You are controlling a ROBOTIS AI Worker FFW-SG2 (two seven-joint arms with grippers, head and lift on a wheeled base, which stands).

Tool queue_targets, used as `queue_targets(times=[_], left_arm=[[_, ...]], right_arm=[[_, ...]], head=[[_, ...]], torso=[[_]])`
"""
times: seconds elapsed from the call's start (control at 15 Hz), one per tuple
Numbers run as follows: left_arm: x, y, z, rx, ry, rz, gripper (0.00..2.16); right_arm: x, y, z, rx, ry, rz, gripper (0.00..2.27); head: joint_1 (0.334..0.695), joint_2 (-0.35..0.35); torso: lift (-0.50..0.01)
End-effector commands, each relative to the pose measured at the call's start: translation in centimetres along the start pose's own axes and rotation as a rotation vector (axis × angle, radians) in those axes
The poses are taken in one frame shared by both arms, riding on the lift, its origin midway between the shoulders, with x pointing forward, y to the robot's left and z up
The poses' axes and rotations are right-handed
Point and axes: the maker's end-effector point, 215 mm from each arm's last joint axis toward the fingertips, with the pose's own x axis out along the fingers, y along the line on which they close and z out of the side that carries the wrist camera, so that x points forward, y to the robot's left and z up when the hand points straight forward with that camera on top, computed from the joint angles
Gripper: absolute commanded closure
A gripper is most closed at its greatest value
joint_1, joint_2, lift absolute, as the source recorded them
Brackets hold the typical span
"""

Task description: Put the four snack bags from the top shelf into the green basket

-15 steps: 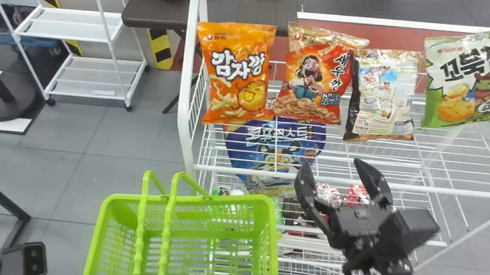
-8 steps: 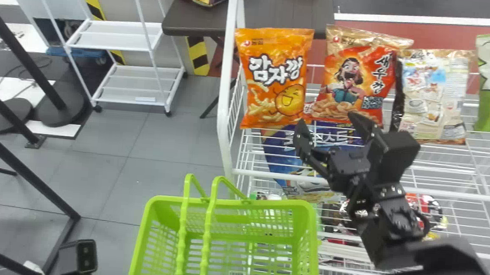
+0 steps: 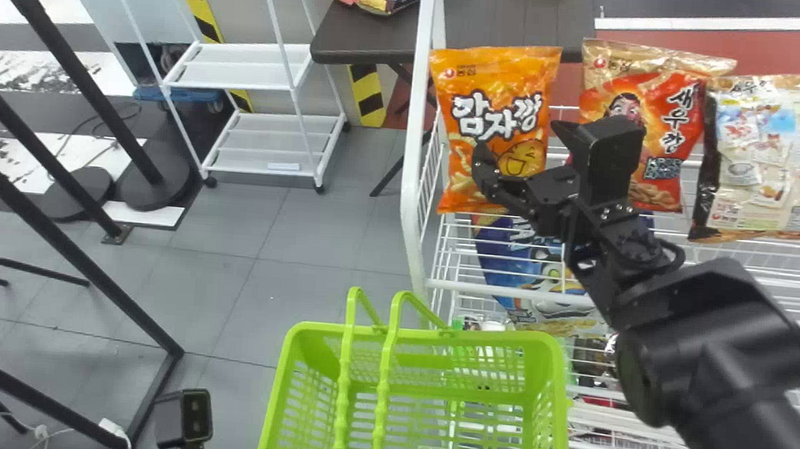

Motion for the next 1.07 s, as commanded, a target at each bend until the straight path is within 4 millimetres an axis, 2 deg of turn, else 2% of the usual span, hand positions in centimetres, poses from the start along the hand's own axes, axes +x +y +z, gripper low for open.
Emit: queue_targets(times=[0.0, 0.2, 0.33, 0.4, 0.47, 0.53, 0.6, 0.67, 0.73, 0.8, 1.0], left_arm=[[-0.1, 0.0, 0.0, -0.001, -0.002, 0.0, 2.15], [-0.1, -0.1, 0.1, 0.002, -0.005, -0.003, 2.15], [-0.3, -0.1, 0.2, 0.003, -0.01, -0.003, 2.15], [-0.4, -0.2, 0.3, 0.002, -0.012, -0.005, 2.15], [-0.5, -0.2, 0.3, 0.002, -0.015, -0.005, 2.15], [-0.5, -0.3, 0.3, 0.0, -0.017, -0.008, 2.15], [-0.5, -0.3, 0.3, 0.002, -0.017, -0.009, 2.15], [-0.5, -0.3, 0.4, 0.005, -0.015, -0.006, 2.15], [-0.5, -0.3, 0.3, 0.002, -0.015, -0.006, 2.15], [-0.6, -0.3, 0.4, 0.004, -0.017, -0.005, 2.15], [-0.7, -0.4, 0.4, 0.002, -0.019, -0.007, 2.15]], right_arm=[[2.0, -0.5, -1.0, -0.034, 0.055, 0.017, 0.07], [3.5, -2.3, -4.3, -0.073, 0.163, 0.041, 0.08], [3.7, -2.5, -5.0, -0.069, 0.182, 0.084, 0.16], [3.8, -2.1, -4.7, -0.065, 0.179, 0.116, 0.32], [3.8, -1.4, -4.6, -0.061, 0.177, 0.148, 0.6], [3.7, -0.8, -4.4, -0.05, 0.174, 0.18, 0.99], [3.7, -0.7, -4.4, -0.047, 0.173, 0.19, 1.57], [3.7, -0.8, -4.4, -0.041, 0.173, 0.186, 1.97], [3.6, -0.9, -4.5, -0.036, 0.173, 0.185, 2.05], [3.4, -0.9, -4.7, -0.031, 0.172, 0.185, 2.24], [2.5, 0.3, -4.9, -0.013, 0.156, 0.193, 2.25]], head=[[0.695, 0.249], [0.695, 0.247], [0.695, 0.241], [0.695, 0.237], [0.695, 0.236], [0.695, 0.242], [0.695, 0.249], [0.695, 0.254], [0.695, 0.257], [0.695, 0.256], [0.695, 0.255]], torso=[[0.0], [0.0], [0.0], [0.0], [0.0], [0.0], [0.0], [0.0], [0.0], [0.0], [0.0]])
